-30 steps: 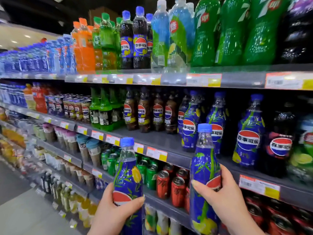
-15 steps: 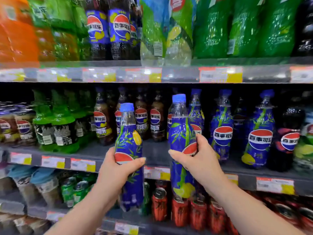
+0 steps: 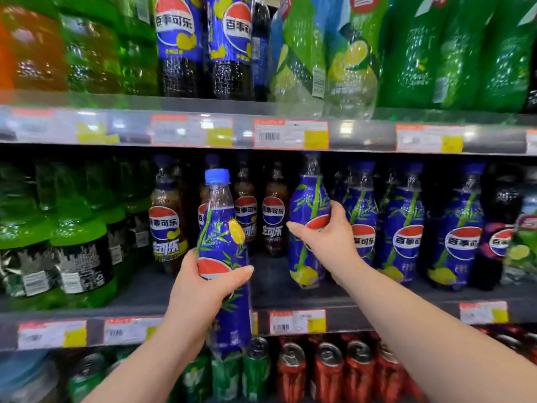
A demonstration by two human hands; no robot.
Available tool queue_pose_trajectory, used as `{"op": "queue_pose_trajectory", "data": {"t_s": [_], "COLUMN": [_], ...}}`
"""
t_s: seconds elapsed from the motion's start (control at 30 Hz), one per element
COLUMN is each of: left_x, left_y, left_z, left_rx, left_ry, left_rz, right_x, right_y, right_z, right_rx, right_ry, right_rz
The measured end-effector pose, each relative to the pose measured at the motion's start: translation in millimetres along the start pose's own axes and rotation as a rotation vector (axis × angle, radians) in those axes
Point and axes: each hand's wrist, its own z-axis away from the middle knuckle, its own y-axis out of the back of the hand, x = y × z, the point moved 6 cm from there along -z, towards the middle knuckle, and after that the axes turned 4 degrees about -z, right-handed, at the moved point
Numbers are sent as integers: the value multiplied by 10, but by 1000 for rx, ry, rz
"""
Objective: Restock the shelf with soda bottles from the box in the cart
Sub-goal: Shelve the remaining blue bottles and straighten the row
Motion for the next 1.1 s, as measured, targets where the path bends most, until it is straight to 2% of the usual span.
{"op": "queue_pose_trajectory", "data": {"t_s": [0.3, 0.57, 0.93, 1.1], "left_x": [-88, -153, -116, -79], "left_y": [-49, -144, -245, -272], "left_z": [-205, -230, -224, -201], "left_rx": [-52, -78, -98, -112], "left_ry": [9, 43, 49, 46], "left_rz": [59, 59, 64, 66], "right_x": [279, 394, 441, 499], "right_y": [-53, -30, 9, -10], "right_z": [-78, 40, 212, 202], "right_rx": [-6, -79, -47, -39], "right_ry": [-102, -157, -63, -78], "right_rz": [1, 109, 285, 356]}}
